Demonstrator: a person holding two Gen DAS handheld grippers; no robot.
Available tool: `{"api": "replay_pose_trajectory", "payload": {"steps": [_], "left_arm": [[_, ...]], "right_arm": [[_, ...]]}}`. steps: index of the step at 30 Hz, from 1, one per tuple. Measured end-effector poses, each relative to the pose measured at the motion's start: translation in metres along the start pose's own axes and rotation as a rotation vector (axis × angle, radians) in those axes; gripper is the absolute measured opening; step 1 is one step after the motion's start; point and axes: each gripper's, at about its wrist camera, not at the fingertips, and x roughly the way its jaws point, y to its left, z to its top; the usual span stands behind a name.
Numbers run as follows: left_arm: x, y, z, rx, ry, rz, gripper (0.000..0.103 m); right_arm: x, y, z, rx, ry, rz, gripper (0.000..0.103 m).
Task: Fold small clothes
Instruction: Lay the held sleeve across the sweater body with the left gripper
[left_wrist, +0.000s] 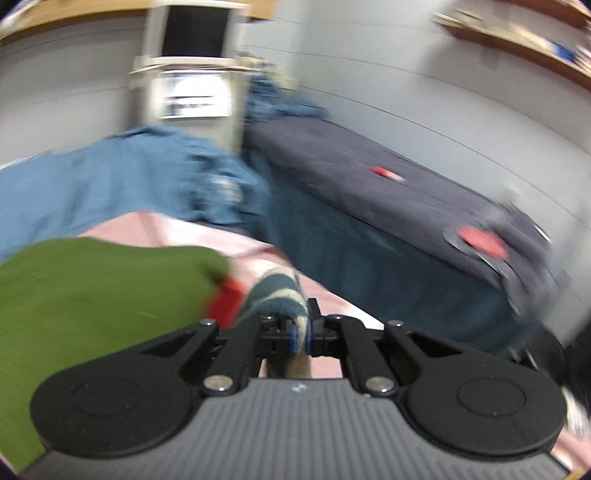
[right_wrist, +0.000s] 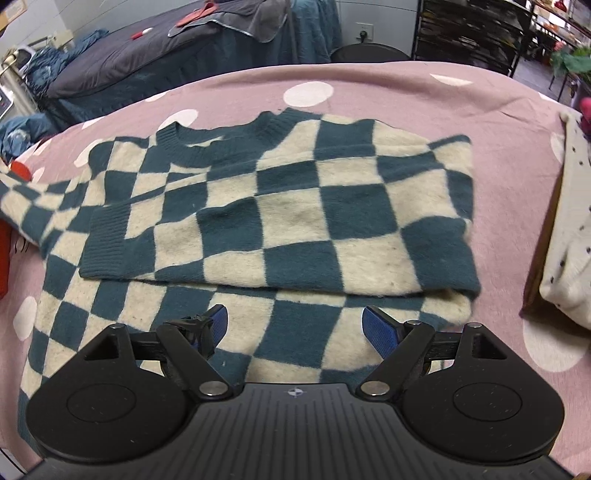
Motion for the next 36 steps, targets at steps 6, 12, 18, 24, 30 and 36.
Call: {"api": "replay_pose_trajectory", "payload": {"steps": [6,12,18,24,30,36], "left_arm": [[-0.038,-0.108,-0.062,0.223,0.115,-0.292,0.005],[-0.083,-0.195,-0.170,0.435,0.300,-0.540,0.005],[-0.086,-0.220,-0.255,0.658,0.437,-0.570,0.012],[-0.102,-0.203,-0.288,0.759,0.487,-0.584,0.067],[-0.110,-0.168,-0.275,0.731,0.513,-0.528,0.088],[-0.100,-0.113,-0.264,0.720,0.510,-0.342,0.088]], "right_arm": [[-0.008,-0.004,-0.004,0.018,-0.019,0.000,0.103],[-0.018,-0.019,-0.008,0.057,-0.030,-0.025,0.103],[-0.026,-0.036,-0.014,0.093,-0.036,-0.058,0.103],[-0.025,-0.040,-0.011,0.095,-0.050,-0.057,0.103],[-0.024,-0.023,0.019,0.027,-0.132,0.008,0.103],[0.000,0.048,0.064,-0.237,-0.158,0.127,0.103]]}}
